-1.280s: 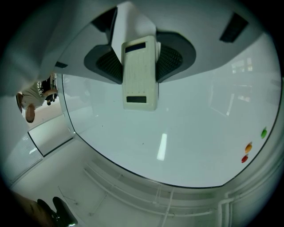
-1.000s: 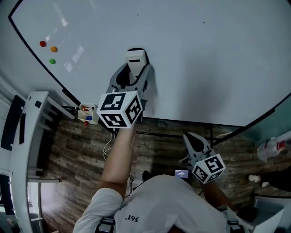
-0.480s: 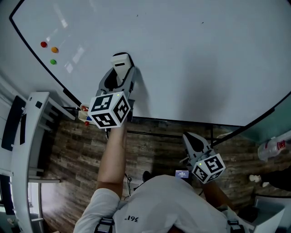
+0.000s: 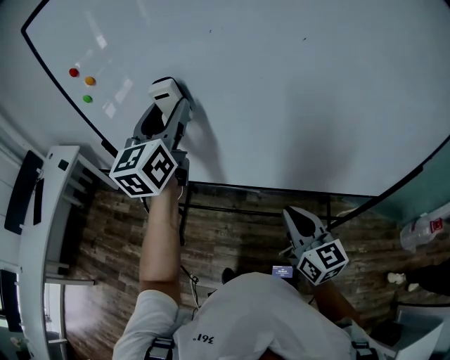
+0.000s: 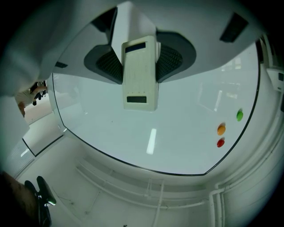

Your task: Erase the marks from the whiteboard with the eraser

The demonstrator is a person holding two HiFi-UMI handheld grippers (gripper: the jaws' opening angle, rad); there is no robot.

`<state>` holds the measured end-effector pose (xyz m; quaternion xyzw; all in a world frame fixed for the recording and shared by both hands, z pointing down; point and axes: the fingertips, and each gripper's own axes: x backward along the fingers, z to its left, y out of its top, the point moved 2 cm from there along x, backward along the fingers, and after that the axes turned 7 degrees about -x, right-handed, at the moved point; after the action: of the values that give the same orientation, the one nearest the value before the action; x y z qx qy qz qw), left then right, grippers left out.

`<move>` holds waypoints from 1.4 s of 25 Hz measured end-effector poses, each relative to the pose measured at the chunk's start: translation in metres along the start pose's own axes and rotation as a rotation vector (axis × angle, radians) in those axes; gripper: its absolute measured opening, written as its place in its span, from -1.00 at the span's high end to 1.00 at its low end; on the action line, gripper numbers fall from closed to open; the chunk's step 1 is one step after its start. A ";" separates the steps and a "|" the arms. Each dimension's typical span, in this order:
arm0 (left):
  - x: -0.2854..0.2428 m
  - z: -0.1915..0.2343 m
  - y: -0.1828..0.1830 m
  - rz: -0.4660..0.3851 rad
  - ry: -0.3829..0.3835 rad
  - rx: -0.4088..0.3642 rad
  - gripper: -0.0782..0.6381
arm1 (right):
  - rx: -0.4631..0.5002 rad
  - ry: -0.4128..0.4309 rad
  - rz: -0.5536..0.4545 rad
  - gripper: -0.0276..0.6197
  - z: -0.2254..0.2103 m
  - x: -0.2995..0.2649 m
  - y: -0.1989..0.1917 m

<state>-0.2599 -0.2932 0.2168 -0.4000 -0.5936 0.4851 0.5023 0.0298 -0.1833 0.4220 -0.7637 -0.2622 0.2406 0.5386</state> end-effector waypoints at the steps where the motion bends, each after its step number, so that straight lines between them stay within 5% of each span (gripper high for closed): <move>1: -0.001 -0.002 0.006 -0.008 -0.003 -0.008 0.10 | -0.001 -0.001 -0.003 0.83 -0.001 0.003 0.000; 15: -0.042 -0.006 0.085 -0.029 -0.030 -0.124 0.10 | -0.006 -0.047 -0.041 0.83 -0.029 0.036 0.008; 35: -0.053 -0.052 0.078 -0.013 -0.050 -0.140 0.10 | 0.169 -0.040 -0.166 0.83 -0.048 0.047 0.096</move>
<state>-0.2004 -0.3185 0.1305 -0.4179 -0.6412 0.4489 0.4611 0.1097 -0.2130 0.3419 -0.6862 -0.3141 0.2314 0.6139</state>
